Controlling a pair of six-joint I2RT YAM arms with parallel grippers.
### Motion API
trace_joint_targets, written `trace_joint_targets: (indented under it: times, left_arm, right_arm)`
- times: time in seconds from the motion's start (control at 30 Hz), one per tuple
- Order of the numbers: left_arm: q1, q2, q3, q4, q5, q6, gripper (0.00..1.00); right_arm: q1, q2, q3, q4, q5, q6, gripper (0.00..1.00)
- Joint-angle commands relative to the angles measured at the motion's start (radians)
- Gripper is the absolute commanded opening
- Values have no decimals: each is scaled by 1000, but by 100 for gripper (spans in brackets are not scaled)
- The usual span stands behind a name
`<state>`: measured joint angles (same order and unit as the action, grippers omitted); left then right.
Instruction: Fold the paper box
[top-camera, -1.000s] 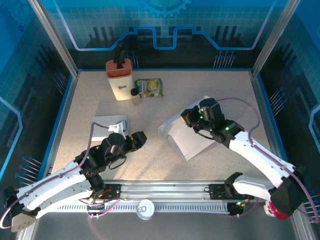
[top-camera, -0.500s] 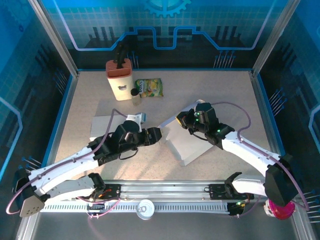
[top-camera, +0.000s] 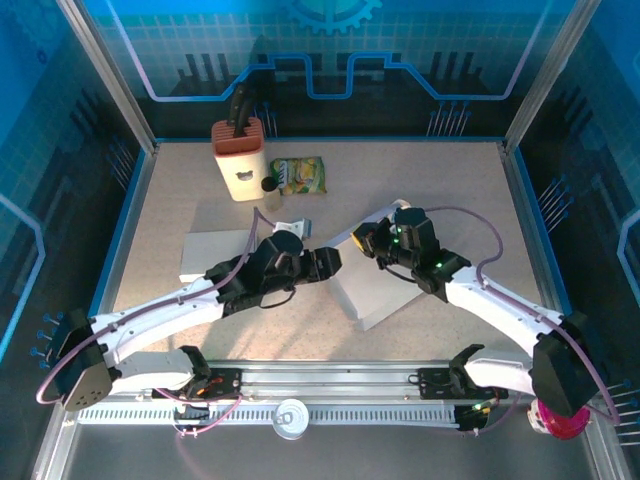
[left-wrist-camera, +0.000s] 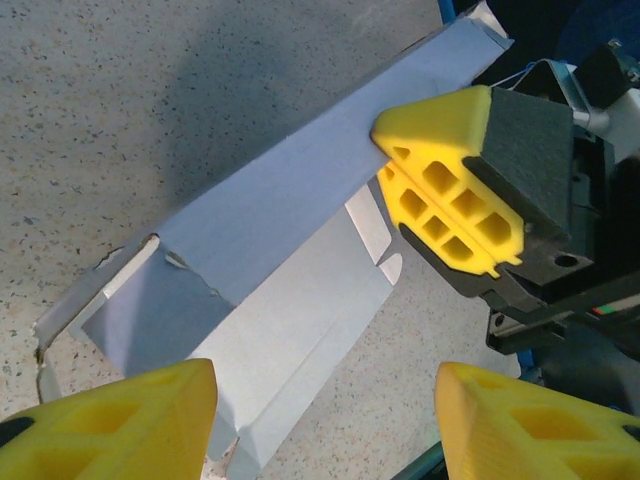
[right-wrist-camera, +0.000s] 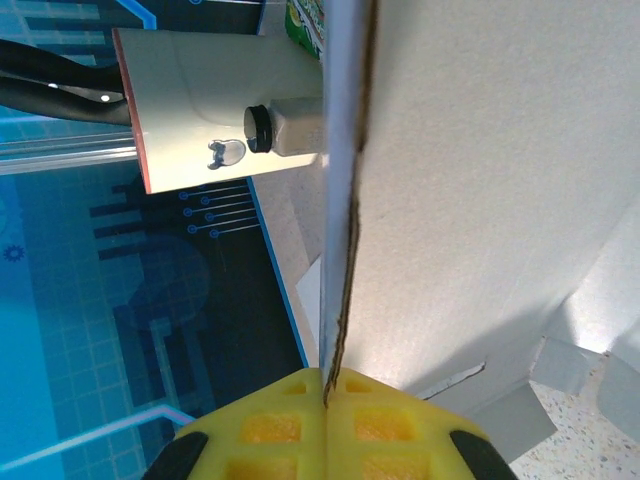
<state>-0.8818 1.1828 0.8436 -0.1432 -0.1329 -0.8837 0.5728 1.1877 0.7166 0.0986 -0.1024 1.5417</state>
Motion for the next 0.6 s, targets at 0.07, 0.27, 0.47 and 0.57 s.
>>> trace_joint_targets:
  times: [0.07, 0.27, 0.47, 0.57]
  left_arm:
    - [-2, 16, 34, 48, -7, 24, 59]
    - [0, 60, 80, 105, 61, 54, 58]
    - [1, -42, 49, 112, 49, 54, 58]
    - [17, -151, 15, 70, 21, 60, 60]
  right_arm:
    - [-1, -67, -29, 36, -7, 33, 0]
    - [4, -113, -45, 30, 7, 56, 0]
    - [-23, -140, -66, 39, 13, 113, 0]
    - [-60, -181, -81, 25, 7, 165, 0]
